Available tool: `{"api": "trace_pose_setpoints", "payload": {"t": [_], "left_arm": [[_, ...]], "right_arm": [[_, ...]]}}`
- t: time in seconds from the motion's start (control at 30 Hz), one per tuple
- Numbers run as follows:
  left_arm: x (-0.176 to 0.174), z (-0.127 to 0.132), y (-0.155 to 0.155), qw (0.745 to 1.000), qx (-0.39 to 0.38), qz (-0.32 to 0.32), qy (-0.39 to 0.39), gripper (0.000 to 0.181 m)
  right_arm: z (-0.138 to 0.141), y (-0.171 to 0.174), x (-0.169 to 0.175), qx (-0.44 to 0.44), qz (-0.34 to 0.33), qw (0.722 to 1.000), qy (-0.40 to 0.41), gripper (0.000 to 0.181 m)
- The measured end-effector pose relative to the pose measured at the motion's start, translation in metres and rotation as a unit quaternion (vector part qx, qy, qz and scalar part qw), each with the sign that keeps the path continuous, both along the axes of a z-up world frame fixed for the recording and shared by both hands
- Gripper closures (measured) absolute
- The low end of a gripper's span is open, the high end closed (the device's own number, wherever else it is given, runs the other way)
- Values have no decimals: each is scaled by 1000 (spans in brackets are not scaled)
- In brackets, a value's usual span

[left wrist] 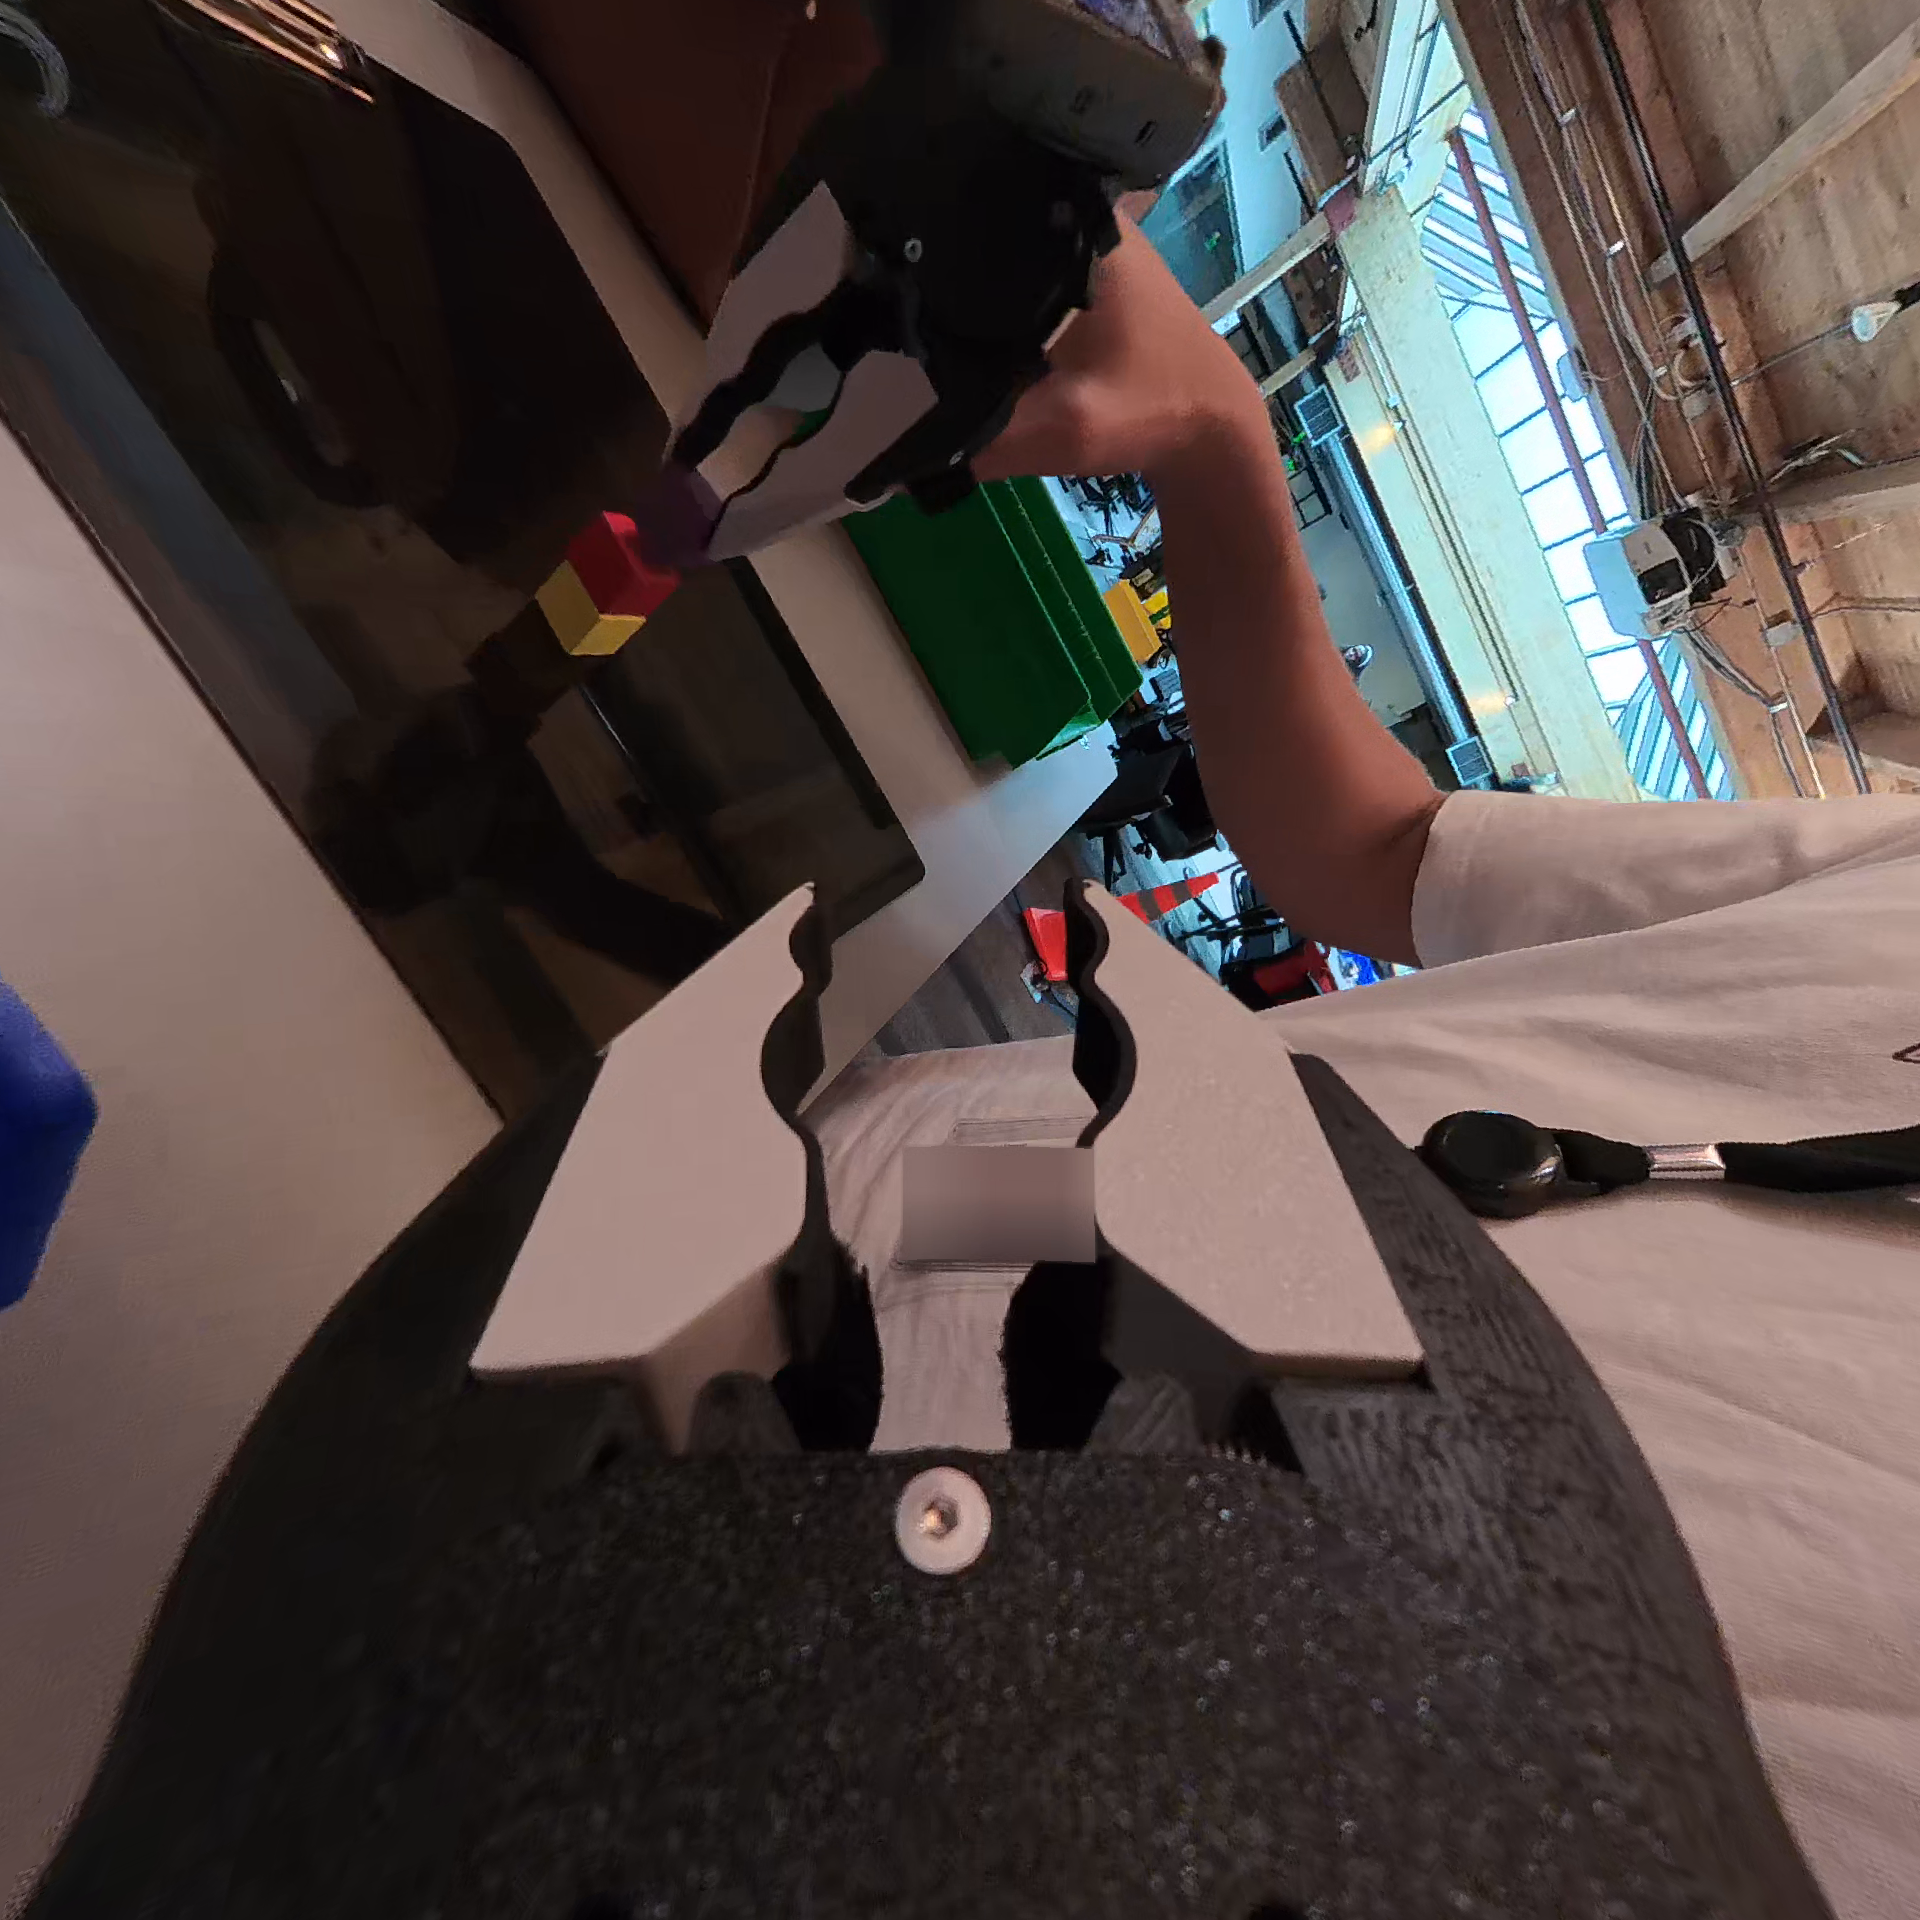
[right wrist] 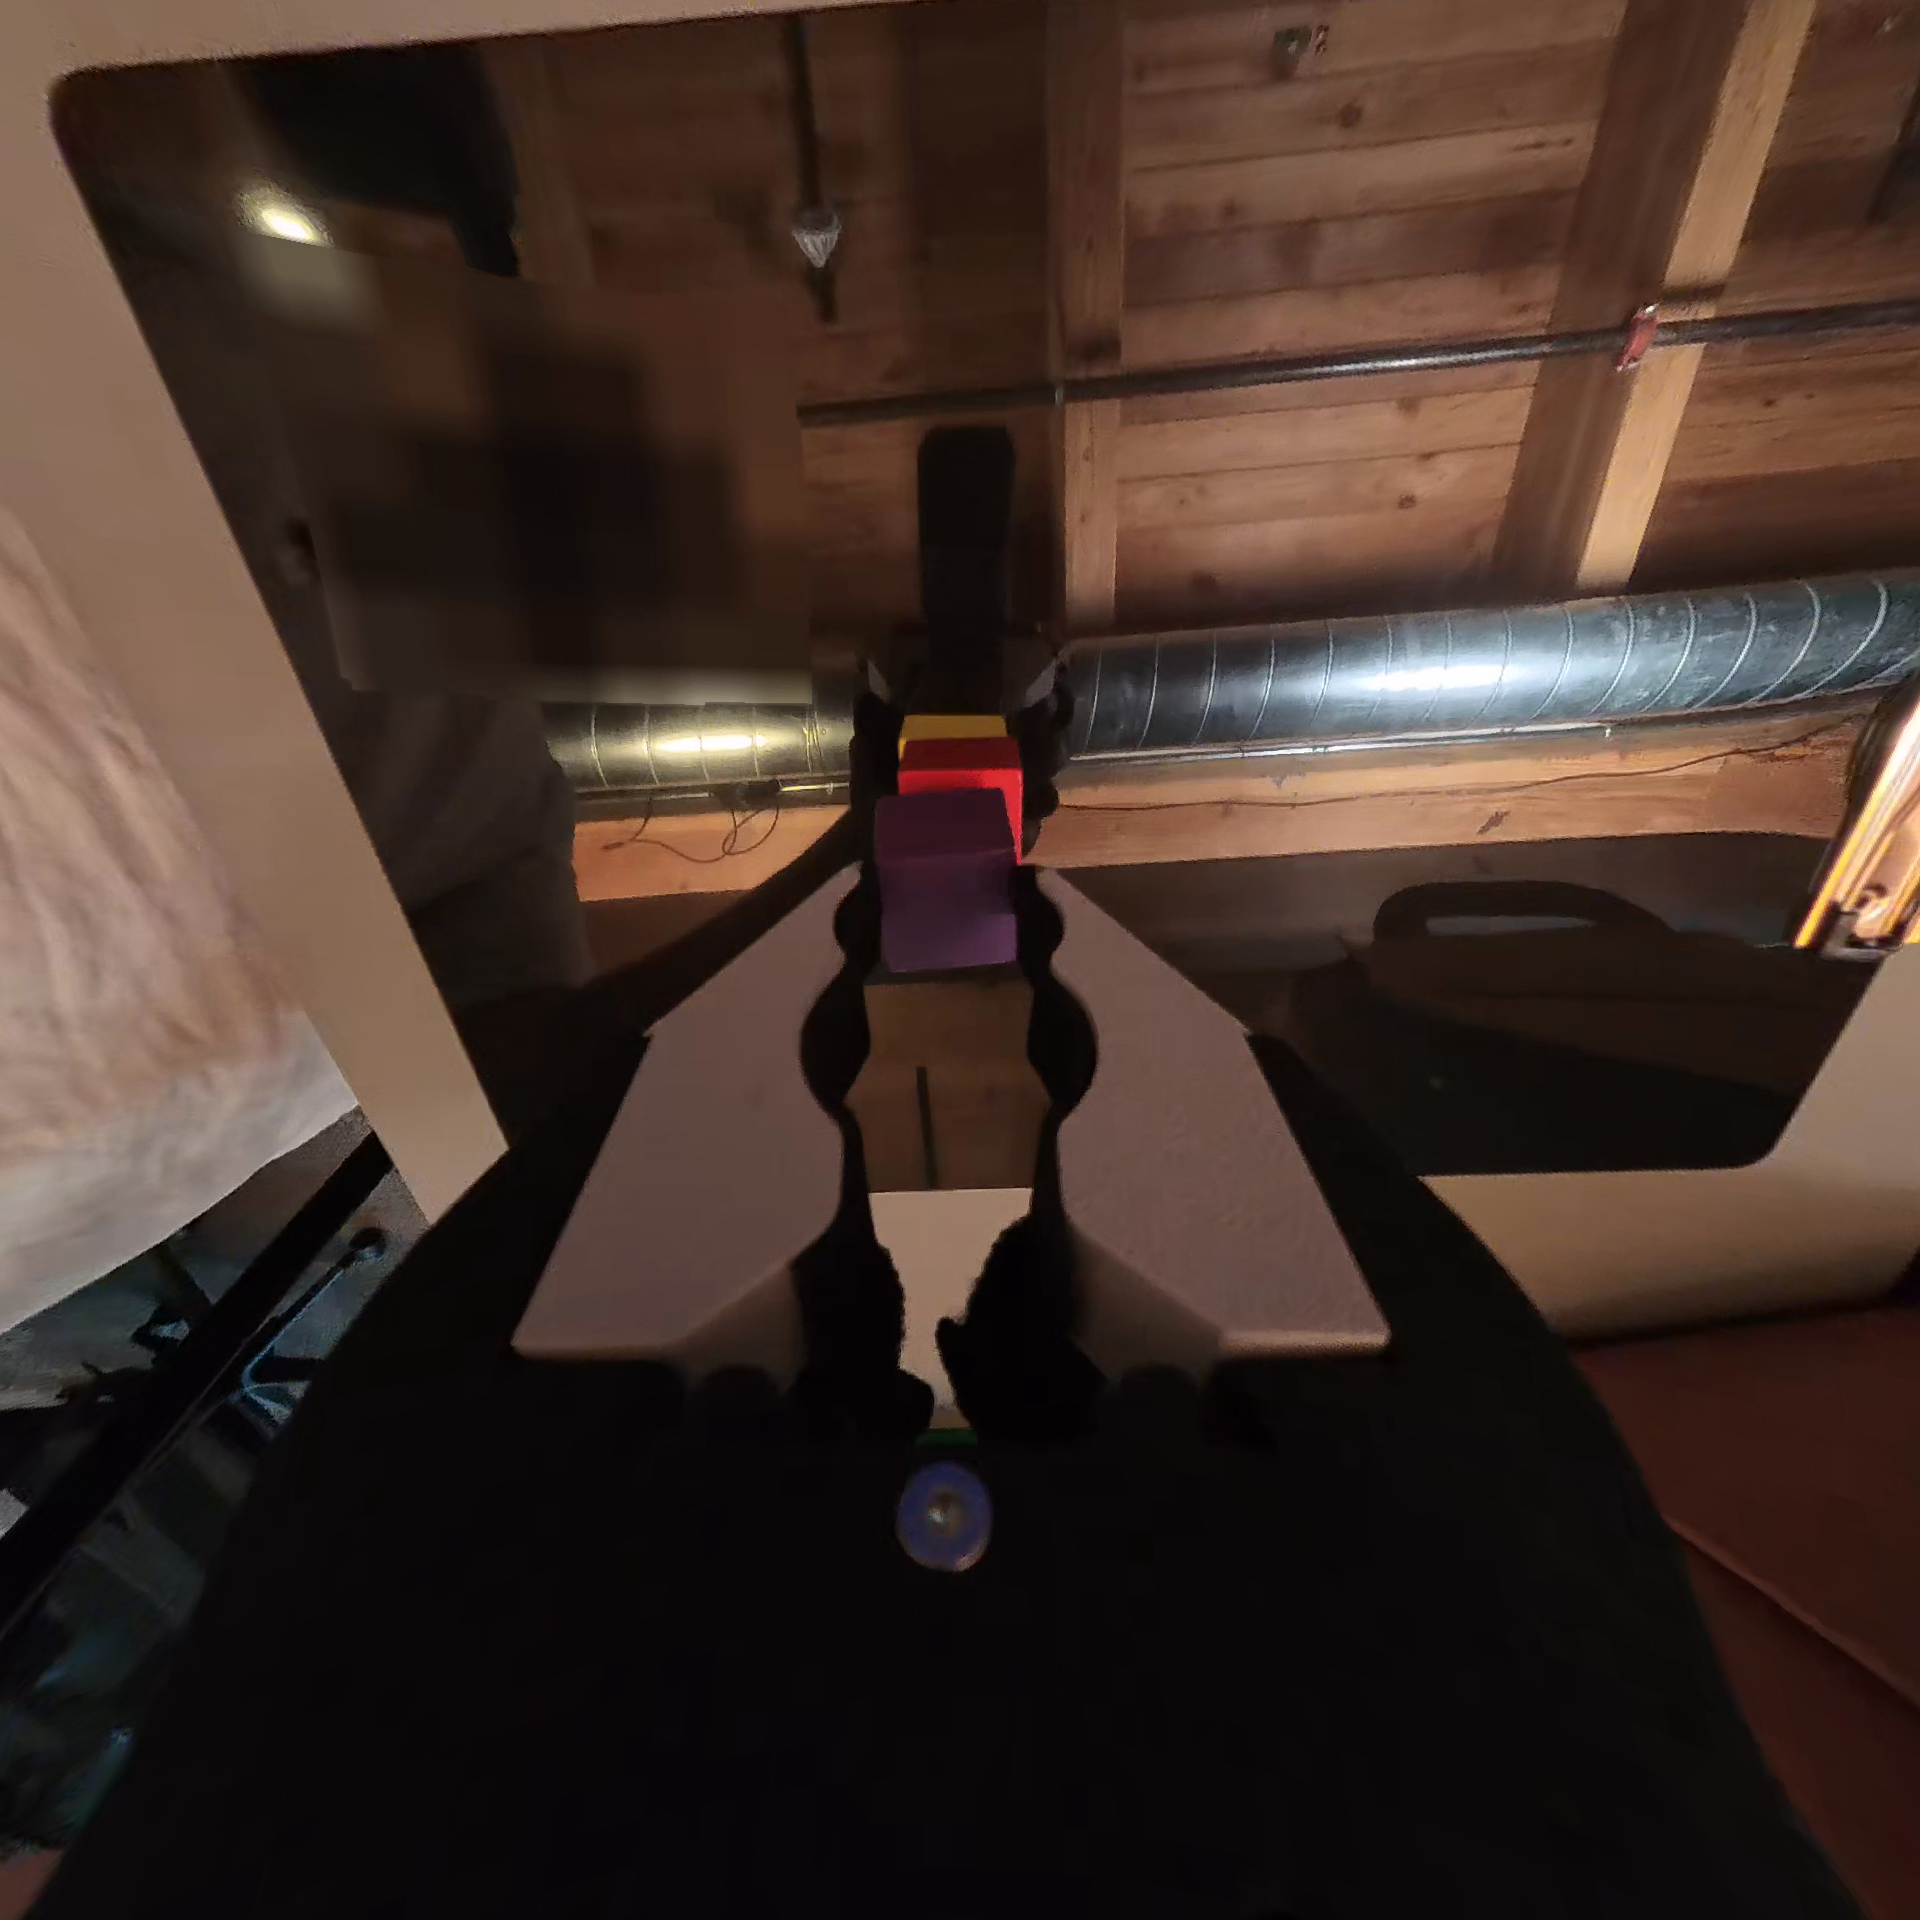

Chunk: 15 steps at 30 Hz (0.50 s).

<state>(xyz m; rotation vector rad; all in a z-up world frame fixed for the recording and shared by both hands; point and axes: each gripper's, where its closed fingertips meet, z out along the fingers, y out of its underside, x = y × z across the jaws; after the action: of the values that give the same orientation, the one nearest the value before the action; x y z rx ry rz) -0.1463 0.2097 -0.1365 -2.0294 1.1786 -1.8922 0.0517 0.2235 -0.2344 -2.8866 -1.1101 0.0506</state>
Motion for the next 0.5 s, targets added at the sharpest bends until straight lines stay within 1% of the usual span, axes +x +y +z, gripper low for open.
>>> {"api": "trace_pose_setpoints", "payload": {"t": [0.1, 0.37, 0.5], "left_arm": [[-4, -5, 5, 1000, 5, 9, 9, 135], [-10, -7, 12, 1000, 6, 14, 17, 135], [-10, -7, 13, 1000, 3, 15, 15, 135]], "right_arm": [[-3, 1, 0, -6, 1, 1000, -3, 156], [-5, 2, 2, -22, -6, 1000, -4, 156], [-6, 4, 2, -18, 9, 1000, -11, 156]]}}
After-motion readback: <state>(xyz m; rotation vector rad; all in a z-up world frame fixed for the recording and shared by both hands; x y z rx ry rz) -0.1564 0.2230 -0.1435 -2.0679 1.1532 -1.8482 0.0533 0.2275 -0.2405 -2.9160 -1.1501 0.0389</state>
